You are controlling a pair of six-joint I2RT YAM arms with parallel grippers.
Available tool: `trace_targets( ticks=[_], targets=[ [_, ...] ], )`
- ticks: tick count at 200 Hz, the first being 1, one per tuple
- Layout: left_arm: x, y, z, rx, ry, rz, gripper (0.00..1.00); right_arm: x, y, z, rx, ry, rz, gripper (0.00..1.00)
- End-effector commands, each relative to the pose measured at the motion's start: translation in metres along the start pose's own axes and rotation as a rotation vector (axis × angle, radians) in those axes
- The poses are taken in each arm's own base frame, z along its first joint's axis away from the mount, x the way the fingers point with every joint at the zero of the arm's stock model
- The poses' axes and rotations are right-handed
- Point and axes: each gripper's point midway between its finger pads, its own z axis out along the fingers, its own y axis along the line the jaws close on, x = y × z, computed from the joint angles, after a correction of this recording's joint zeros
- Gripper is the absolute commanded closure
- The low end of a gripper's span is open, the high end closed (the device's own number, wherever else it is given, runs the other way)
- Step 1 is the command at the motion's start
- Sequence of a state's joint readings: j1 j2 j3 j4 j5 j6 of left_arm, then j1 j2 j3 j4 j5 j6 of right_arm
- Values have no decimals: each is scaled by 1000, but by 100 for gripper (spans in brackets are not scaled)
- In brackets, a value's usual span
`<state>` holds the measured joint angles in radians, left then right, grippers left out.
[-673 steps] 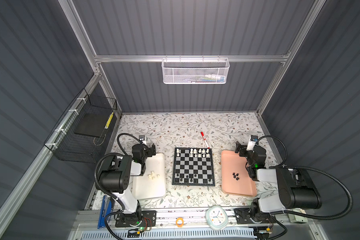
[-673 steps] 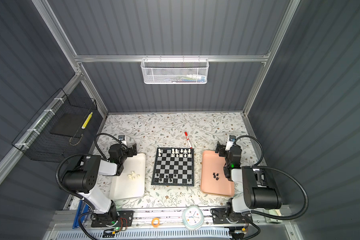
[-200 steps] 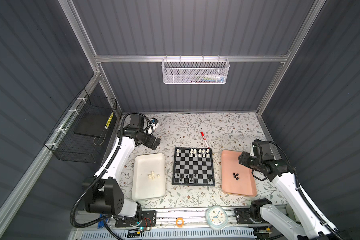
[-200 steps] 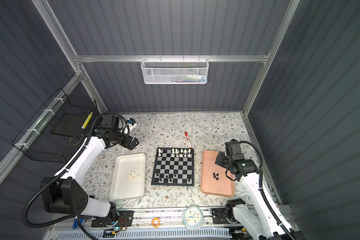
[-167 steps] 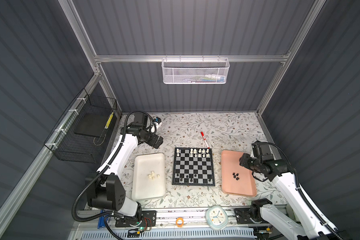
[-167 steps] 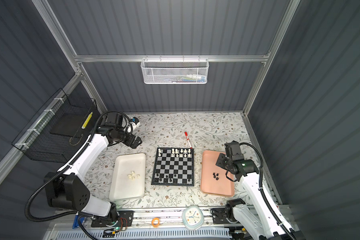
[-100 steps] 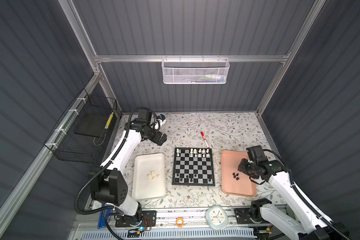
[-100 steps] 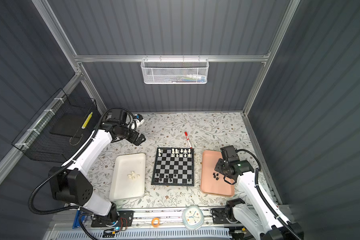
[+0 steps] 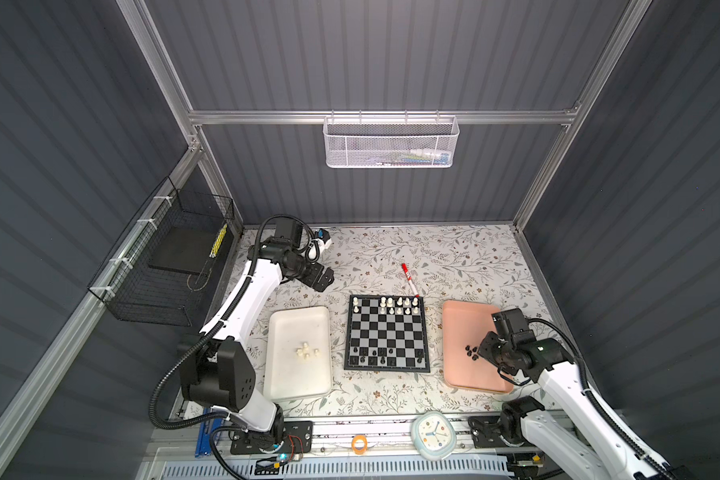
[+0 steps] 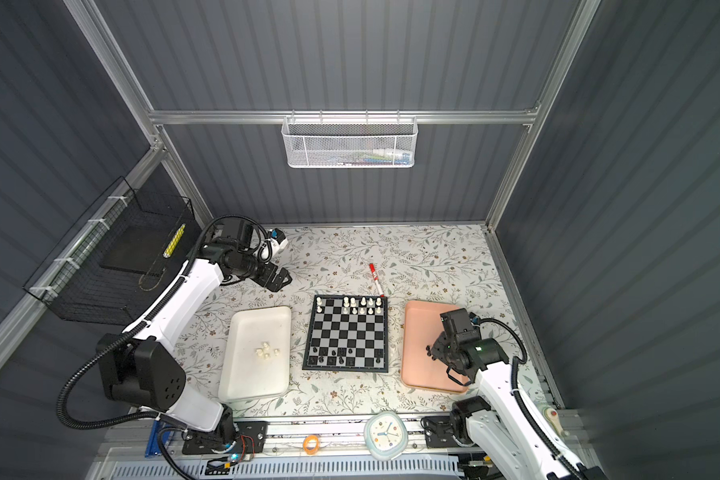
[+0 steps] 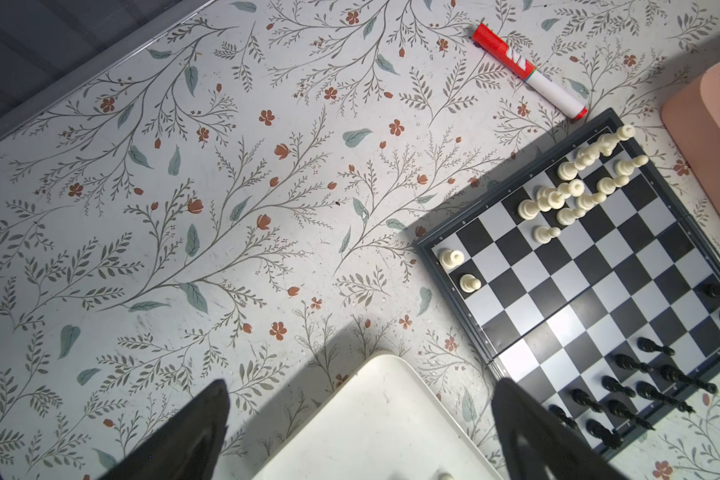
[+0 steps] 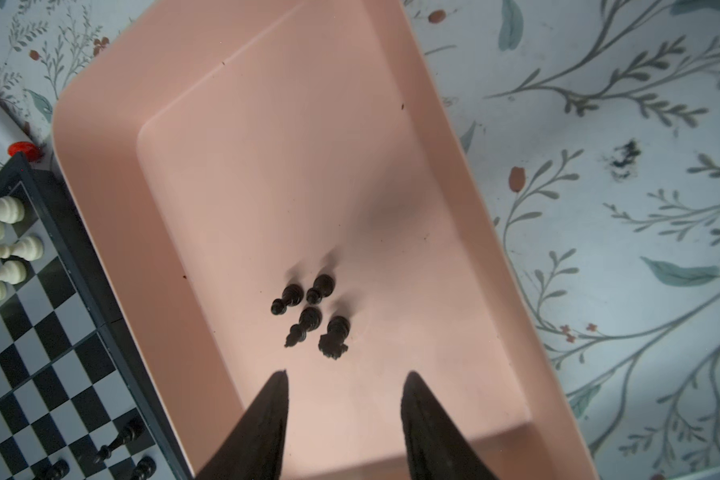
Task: Set up the chess pieces on the board
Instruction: 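Lower the right gripper onto the black pieces in the pink tray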
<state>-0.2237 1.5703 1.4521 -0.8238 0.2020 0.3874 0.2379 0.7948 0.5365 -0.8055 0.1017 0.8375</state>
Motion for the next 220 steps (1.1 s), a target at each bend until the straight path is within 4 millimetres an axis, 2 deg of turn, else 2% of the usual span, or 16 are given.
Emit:
trace_targets(
  ticks=[1, 37, 159, 220],
  targets=[
    [-4, -13, -10, 43, -23, -7, 1, 5, -1, 6, -8, 8, 16, 56],
    [-7, -18, -12, 51, -34, -1, 0, 12, -3, 13, -3, 28, 14, 58],
    [-5, -22, -10, 62, -31, -1, 0, 15, -3, 19, 18, 39, -19, 61],
    [-6, -23, -7, 62, -22, 3, 1, -2, 1, 5, 22, -30, -45, 60]
  ],
)
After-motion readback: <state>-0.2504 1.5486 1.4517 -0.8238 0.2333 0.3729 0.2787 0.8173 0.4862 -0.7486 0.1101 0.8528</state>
